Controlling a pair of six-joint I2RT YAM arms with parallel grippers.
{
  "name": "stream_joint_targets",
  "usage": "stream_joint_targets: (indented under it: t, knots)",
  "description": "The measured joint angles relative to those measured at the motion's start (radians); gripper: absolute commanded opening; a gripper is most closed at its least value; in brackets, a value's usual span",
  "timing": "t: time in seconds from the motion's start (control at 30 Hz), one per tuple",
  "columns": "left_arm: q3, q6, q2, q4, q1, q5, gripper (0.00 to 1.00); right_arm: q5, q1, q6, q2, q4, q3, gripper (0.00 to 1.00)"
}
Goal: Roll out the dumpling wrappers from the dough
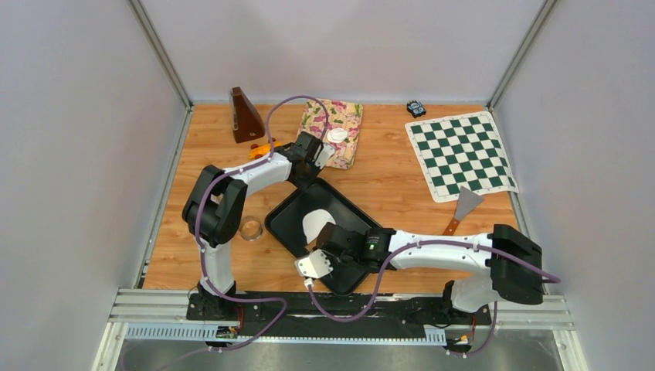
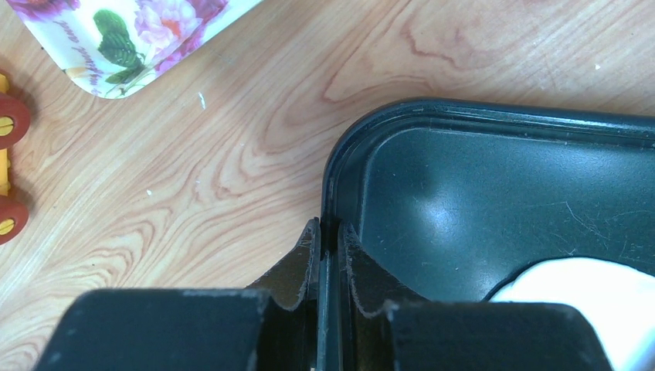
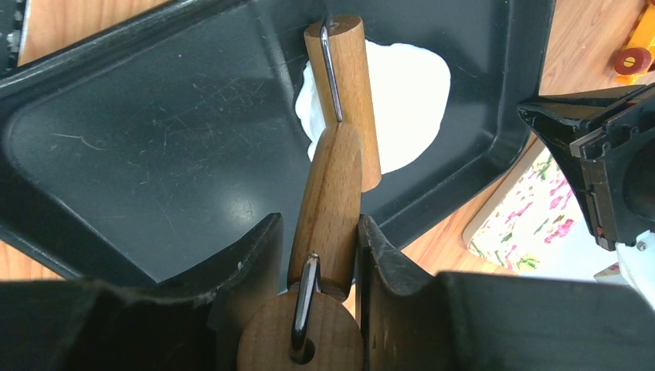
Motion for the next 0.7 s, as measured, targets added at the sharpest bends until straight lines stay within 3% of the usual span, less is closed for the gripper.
stream_joint_targets:
  t: [0.7]
  knots:
    - [0.001,-0.006,-0.003,-0.013,-0.004,0.01,0.0,-0.105,0.009,0.037,-0.083,-0.113,-0.023,0.0]
